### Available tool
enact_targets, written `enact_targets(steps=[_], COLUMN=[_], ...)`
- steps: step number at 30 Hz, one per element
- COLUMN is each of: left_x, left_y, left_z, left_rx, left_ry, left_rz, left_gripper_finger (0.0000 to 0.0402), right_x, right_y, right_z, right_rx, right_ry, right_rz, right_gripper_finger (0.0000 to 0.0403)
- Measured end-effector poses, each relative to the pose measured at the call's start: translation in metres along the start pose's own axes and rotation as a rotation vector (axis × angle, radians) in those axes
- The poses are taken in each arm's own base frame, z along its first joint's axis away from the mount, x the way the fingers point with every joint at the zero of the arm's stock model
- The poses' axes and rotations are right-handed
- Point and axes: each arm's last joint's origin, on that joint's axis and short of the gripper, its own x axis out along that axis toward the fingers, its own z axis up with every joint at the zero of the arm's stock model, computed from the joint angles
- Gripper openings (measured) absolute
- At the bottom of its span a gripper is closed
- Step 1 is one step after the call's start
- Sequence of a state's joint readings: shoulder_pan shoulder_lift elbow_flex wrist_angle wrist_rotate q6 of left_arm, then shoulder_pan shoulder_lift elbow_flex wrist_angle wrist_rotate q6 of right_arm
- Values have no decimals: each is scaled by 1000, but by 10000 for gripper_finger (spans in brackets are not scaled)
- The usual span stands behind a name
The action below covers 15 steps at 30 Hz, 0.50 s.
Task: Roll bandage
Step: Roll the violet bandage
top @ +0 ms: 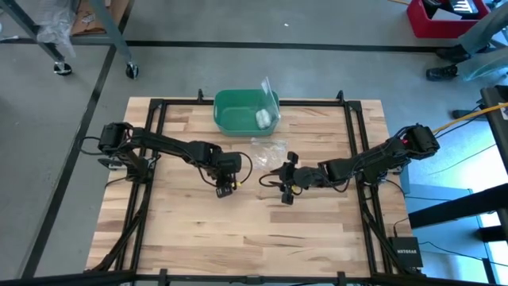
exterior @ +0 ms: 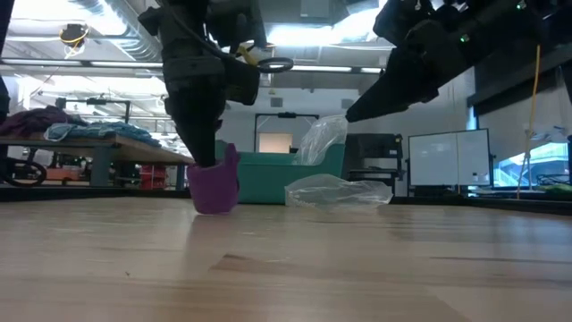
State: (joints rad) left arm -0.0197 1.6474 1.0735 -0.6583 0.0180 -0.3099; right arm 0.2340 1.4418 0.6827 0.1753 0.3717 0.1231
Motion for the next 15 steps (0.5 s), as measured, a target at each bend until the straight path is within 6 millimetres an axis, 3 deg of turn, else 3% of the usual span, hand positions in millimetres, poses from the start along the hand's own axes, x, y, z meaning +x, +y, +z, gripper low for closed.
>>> enact_targets(steps=[8, 15], left_x=[-14, -28], left_y=[6, 2], left_z=[2, 8], left_rx=[-14, 70], left_ry=[82, 13], left_rz=[33, 37], left_gripper_finger=[107, 113], right_x=[0, 14], right_y=[-2, -24], right_z=[-6, -11], right_rx=[-51, -42], right_ry=[55, 105], right_rz=[-42, -86], right_gripper_finger=[177, 177])
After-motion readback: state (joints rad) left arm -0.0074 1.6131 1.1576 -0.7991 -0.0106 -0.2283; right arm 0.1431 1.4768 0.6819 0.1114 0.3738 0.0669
